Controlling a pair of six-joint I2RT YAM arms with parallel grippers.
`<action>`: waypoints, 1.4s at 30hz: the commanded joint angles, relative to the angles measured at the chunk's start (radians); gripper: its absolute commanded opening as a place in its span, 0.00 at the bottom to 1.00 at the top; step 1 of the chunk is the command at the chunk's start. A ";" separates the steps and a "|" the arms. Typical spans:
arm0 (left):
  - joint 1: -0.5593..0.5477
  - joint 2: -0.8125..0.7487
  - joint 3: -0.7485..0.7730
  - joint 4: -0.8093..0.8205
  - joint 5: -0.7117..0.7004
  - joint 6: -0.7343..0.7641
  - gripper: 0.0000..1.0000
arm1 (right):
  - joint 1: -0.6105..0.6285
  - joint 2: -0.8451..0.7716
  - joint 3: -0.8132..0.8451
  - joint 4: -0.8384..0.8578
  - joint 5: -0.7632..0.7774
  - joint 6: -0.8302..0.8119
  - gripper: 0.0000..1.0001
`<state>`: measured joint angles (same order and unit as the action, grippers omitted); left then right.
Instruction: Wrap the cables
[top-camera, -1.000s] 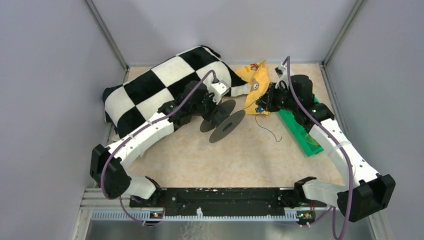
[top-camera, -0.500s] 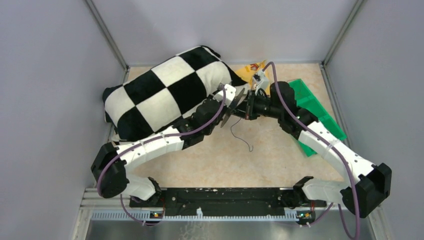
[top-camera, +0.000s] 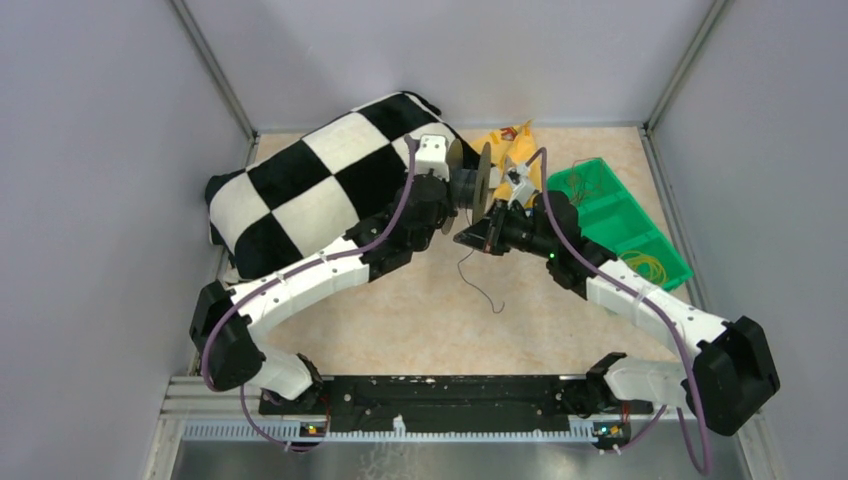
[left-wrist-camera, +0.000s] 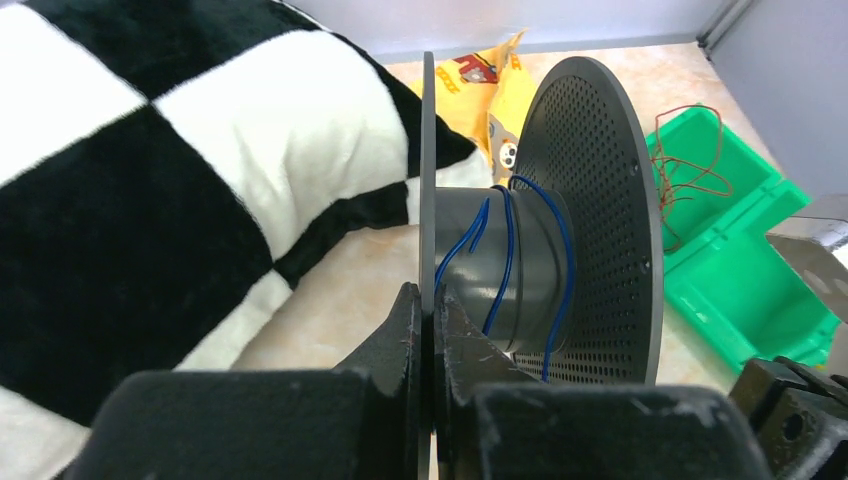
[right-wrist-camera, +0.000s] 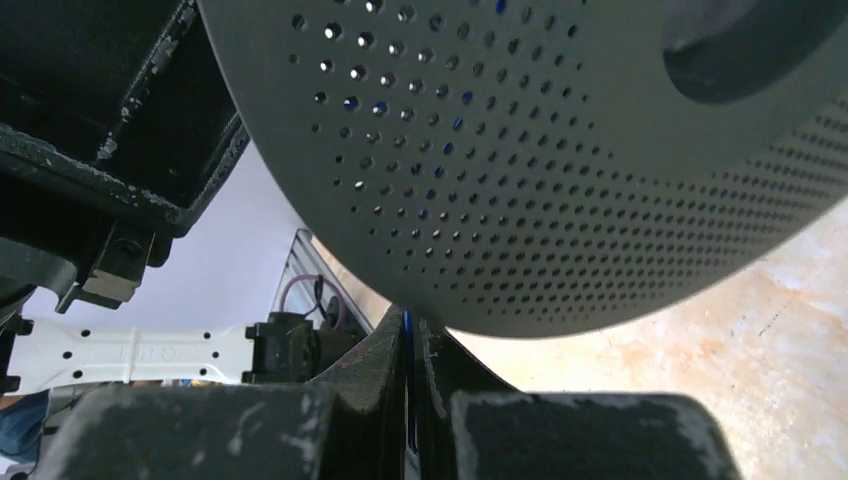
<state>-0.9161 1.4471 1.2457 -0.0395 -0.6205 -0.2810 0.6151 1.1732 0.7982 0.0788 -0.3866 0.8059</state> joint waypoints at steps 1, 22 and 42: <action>0.000 -0.021 0.070 0.007 -0.001 -0.185 0.00 | 0.010 -0.023 0.015 0.086 0.008 0.016 0.00; 0.165 -0.003 0.296 -0.183 0.209 -0.267 0.00 | 0.011 -0.249 -0.161 -0.061 0.132 -0.049 0.99; 0.399 -0.001 0.389 -0.238 0.563 -0.362 0.00 | 0.008 -0.503 -0.283 -0.263 0.623 -0.130 0.99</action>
<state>-0.5514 1.4689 1.5707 -0.3828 -0.1513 -0.5961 0.6212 0.7612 0.5884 -0.2306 0.0620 0.6247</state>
